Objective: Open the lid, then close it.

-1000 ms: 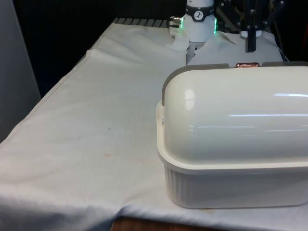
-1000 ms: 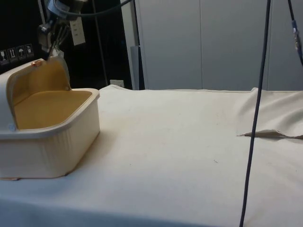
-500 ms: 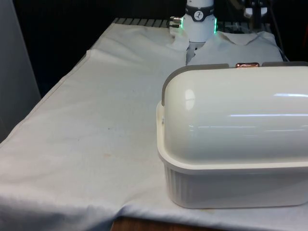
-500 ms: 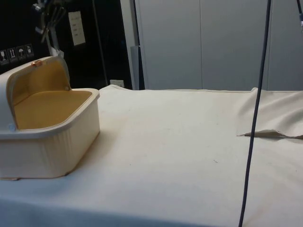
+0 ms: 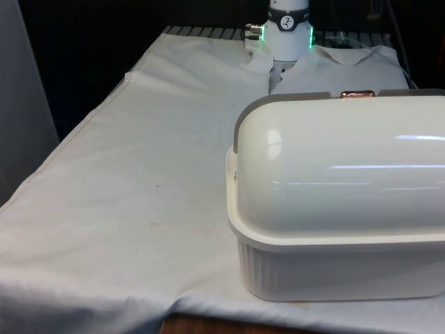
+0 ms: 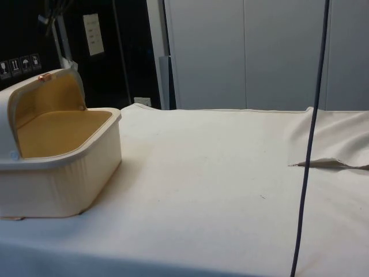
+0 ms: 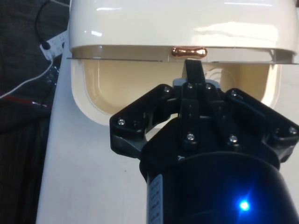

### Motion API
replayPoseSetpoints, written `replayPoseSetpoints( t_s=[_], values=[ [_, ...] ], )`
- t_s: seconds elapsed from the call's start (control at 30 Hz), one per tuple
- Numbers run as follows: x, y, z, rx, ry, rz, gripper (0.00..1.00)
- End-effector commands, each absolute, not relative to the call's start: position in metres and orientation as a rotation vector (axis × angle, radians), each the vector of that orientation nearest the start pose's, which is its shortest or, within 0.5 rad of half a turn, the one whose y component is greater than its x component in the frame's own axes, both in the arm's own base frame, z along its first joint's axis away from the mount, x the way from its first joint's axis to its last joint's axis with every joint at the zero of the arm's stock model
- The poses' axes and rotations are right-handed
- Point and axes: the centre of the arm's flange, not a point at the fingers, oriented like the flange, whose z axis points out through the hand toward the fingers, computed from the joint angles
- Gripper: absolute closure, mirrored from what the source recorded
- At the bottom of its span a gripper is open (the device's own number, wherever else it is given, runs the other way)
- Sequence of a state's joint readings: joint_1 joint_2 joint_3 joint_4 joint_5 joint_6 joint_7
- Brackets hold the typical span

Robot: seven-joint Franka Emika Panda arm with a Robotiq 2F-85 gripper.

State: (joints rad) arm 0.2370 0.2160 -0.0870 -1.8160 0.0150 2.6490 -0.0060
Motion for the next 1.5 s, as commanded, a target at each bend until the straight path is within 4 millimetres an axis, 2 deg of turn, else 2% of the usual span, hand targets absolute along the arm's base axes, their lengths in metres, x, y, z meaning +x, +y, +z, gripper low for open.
replayPoseSetpoints(
  t_s=[0.0, 0.33, 0.57, 0.63, 0.7, 0.73, 0.83, 0.87, 0.9, 1.0, 1.03, 1.2, 1.23, 1.33, 1.47],
  values=[
    [0.655, 0.103, 0.492, -2.962, -0.230, -0.924, 1.00],
    [0.659, 0.106, 0.494, -2.998, -0.241, -0.822, 1.00],
    [0.660, 0.107, 0.497, -3.007, -0.248, -0.813, 1.00],
    [0.661, 0.108, 0.496, -3.008, -0.251, -0.813, 0.97],
    [0.660, 0.108, 0.496, -3.009, -0.254, -0.815, 0.88],
    [0.660, 0.108, 0.496, -3.011, -0.256, -0.816, 0.79],
    [0.660, 0.108, 0.496, -3.007, -0.258, -0.811, 0.65],
    [0.660, 0.108, 0.496, -3.011, -0.257, -0.818, 0.65],
    [0.660, 0.108, 0.496, -3.012, -0.256, -0.818, 0.60],
    [0.660, 0.108, 0.496, -3.012, -0.256, -0.820, 0.44],
    [0.660, 0.108, 0.496, -3.012, -0.257, -0.820, 0.34],
    [0.660, 0.109, 0.496, -3.008, -0.262, -0.811, 0.11],
    [0.661, 0.109, 0.496, -3.013, -0.262, -0.819, 0.11],
    [0.663, 0.109, 0.496, -3.013, -0.264, -0.821, 0.00],
    [0.671, 0.109, 0.495, -3.009, -0.265, -0.834, 0.00]
  ],
)
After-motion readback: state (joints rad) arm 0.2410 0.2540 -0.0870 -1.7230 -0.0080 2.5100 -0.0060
